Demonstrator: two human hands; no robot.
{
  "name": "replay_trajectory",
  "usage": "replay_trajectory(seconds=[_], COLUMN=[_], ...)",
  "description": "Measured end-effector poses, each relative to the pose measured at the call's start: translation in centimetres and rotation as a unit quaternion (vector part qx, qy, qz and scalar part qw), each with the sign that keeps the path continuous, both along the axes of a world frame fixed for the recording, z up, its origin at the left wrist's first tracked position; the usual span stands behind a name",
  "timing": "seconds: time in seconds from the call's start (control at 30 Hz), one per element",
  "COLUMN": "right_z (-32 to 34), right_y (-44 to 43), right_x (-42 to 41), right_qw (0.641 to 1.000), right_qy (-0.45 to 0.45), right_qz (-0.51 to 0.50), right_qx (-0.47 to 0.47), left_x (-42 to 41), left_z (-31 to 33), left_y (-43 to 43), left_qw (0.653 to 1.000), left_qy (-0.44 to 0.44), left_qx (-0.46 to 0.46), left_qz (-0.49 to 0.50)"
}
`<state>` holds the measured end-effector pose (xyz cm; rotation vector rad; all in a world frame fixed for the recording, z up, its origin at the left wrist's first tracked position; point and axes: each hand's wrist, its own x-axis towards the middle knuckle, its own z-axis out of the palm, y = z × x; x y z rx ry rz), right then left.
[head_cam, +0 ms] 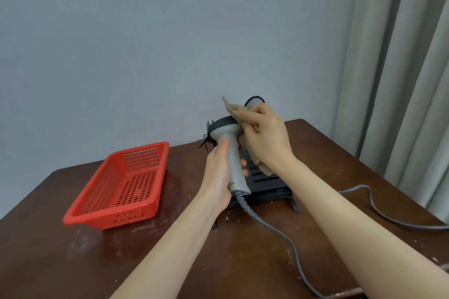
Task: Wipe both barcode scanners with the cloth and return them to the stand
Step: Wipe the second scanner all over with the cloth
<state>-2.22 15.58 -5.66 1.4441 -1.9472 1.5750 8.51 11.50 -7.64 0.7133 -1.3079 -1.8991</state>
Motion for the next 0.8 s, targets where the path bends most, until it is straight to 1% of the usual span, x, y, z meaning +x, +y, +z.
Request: replay_trajectory(seconds=[0.07, 0.13, 0.17, 0.2, 0.3, 0.43, 0.53, 0.6, 0.67, 0.73, 0.8], right_z=[-0.4, -0.9, -1.1, -1.2, -0.8, -0.8, -1.6, -2.1, -2.0, -1.5, -0.8], right_y=[0.0, 0.0, 0.0, 0.0, -0.1, 0.5, 1.6, 2.0, 1.7, 1.0, 0.4], right_x=[1.1, 2.0, 2.0, 1.8, 0.7, 1.2, 2.0, 2.1, 1.7, 1.0, 0.6], right_qw=[0.998, 0.992, 0.99, 0.991, 0.997, 0.991, 0.982, 0.978, 0.982, 0.99, 0.993], right_qy=[0.042, 0.096, 0.112, 0.108, 0.058, 0.03, 0.05, 0.041, 0.03, 0.025, 0.024], right_qz=[0.046, 0.085, 0.087, 0.077, 0.044, 0.115, 0.166, 0.189, 0.178, 0.138, 0.113], right_qx=[-0.008, -0.011, -0.008, -0.003, 0.02, 0.062, 0.076, 0.076, 0.056, 0.026, 0.009], left_x=[-0.3, -0.8, -0.9, -0.8, -0.3, 0.0, 0.3, 0.5, 0.4, 0.4, 0.4], left_z=[-0.1, 0.0, 0.1, 0.2, 0.9, 1.1, 1.2, 1.2, 1.0, 0.9, 1.0], left_y=[-0.2, -0.3, -0.3, -0.4, -0.1, -0.6, -1.6, -1.9, -1.8, -1.5, -1.4], left_qw=[1.0, 0.997, 0.994, 0.992, 0.993, 0.993, 0.99, 0.985, 0.986, 0.99, 0.991], left_qy=[0.015, 0.064, 0.089, 0.09, 0.053, 0.051, 0.054, 0.057, 0.049, 0.037, 0.044], left_qx=[0.01, 0.045, 0.069, 0.086, 0.107, 0.11, 0.131, 0.16, 0.156, 0.135, 0.125], left_qz=[0.006, 0.007, 0.005, 0.002, 0.002, 0.015, -0.01, -0.022, -0.013, 0.007, 0.01])
